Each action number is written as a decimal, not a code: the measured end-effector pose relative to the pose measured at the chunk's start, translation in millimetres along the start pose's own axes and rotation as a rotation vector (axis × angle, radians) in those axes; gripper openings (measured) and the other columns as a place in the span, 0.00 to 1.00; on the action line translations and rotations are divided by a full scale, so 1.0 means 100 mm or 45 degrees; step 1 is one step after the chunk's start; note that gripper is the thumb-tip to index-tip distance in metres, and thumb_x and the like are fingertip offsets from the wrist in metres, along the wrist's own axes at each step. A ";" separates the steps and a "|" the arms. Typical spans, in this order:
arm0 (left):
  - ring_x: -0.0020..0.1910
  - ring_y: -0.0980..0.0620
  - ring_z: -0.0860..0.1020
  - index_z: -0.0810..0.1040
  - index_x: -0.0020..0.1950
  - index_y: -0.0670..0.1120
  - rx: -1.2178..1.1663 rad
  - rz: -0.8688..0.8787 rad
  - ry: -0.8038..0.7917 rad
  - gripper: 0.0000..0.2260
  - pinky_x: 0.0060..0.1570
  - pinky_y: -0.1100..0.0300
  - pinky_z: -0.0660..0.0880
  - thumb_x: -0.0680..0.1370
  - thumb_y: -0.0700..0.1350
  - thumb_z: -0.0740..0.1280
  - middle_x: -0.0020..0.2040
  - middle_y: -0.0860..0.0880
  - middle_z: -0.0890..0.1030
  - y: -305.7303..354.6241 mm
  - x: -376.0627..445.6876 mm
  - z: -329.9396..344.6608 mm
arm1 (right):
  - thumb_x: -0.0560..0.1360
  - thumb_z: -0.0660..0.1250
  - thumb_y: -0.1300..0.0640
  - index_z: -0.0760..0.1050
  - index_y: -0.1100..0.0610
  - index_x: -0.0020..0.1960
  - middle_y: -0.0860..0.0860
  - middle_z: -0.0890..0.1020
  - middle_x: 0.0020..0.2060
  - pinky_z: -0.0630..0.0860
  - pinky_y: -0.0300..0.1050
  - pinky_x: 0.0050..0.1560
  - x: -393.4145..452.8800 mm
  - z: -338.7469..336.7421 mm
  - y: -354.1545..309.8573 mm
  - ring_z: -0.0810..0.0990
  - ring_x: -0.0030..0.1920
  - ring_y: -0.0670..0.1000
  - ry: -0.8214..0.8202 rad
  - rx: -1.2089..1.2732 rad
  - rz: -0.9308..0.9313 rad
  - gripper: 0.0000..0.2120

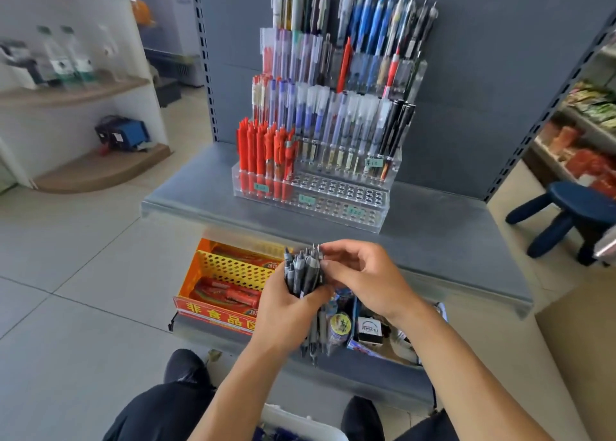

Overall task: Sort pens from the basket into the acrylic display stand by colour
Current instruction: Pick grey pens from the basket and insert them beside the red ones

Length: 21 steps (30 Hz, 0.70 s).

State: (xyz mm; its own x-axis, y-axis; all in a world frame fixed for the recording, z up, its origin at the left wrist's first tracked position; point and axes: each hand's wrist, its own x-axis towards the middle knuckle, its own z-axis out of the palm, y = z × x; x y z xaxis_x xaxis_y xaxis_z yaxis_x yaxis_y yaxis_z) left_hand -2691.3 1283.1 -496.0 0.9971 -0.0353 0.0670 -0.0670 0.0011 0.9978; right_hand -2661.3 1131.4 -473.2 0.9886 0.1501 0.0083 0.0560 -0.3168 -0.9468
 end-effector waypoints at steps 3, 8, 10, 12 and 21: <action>0.38 0.52 0.83 0.82 0.43 0.46 0.011 0.025 -0.036 0.09 0.37 0.61 0.78 0.72 0.32 0.75 0.37 0.49 0.85 0.03 0.05 -0.05 | 0.76 0.74 0.60 0.82 0.49 0.52 0.50 0.87 0.48 0.82 0.48 0.56 0.03 -0.02 -0.01 0.85 0.52 0.50 -0.051 0.097 0.011 0.08; 0.41 0.45 0.83 0.84 0.45 0.43 -0.018 0.044 -0.137 0.06 0.45 0.49 0.80 0.72 0.33 0.75 0.41 0.41 0.85 0.03 0.12 -0.14 | 0.70 0.75 0.58 0.82 0.57 0.54 0.49 0.87 0.43 0.80 0.39 0.49 0.06 -0.06 -0.03 0.86 0.47 0.47 -0.113 0.312 -0.007 0.13; 0.45 0.43 0.84 0.84 0.46 0.44 -0.061 -0.004 -0.168 0.07 0.47 0.51 0.81 0.73 0.33 0.75 0.43 0.43 0.86 0.07 0.16 -0.17 | 0.67 0.75 0.56 0.82 0.58 0.54 0.49 0.87 0.43 0.81 0.39 0.49 0.12 -0.09 -0.05 0.86 0.47 0.47 -0.144 0.340 -0.016 0.16; 0.46 0.45 0.85 0.85 0.47 0.44 -0.103 -0.026 -0.210 0.08 0.47 0.55 0.82 0.73 0.33 0.74 0.44 0.43 0.86 0.12 0.25 -0.21 | 0.66 0.75 0.57 0.81 0.58 0.54 0.49 0.87 0.42 0.82 0.39 0.49 0.20 -0.11 -0.09 0.86 0.46 0.48 -0.170 0.374 -0.012 0.17; 0.39 0.47 0.80 0.85 0.47 0.43 -0.390 -0.089 -0.340 0.06 0.40 0.56 0.77 0.72 0.35 0.72 0.41 0.43 0.82 0.33 0.83 -0.40 | 0.65 0.77 0.55 0.79 0.59 0.51 0.48 0.84 0.38 0.80 0.44 0.48 0.84 -0.12 -0.29 0.83 0.43 0.49 -0.161 0.453 -0.074 0.17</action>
State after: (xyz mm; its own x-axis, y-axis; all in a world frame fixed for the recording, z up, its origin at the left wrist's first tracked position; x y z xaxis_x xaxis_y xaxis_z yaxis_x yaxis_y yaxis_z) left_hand -2608.9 1320.4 -457.7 0.9521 -0.3037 0.0363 0.0547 0.2859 0.9567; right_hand -2578.0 1142.1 -440.7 0.9590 0.2795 0.0465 0.0375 0.0374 -0.9986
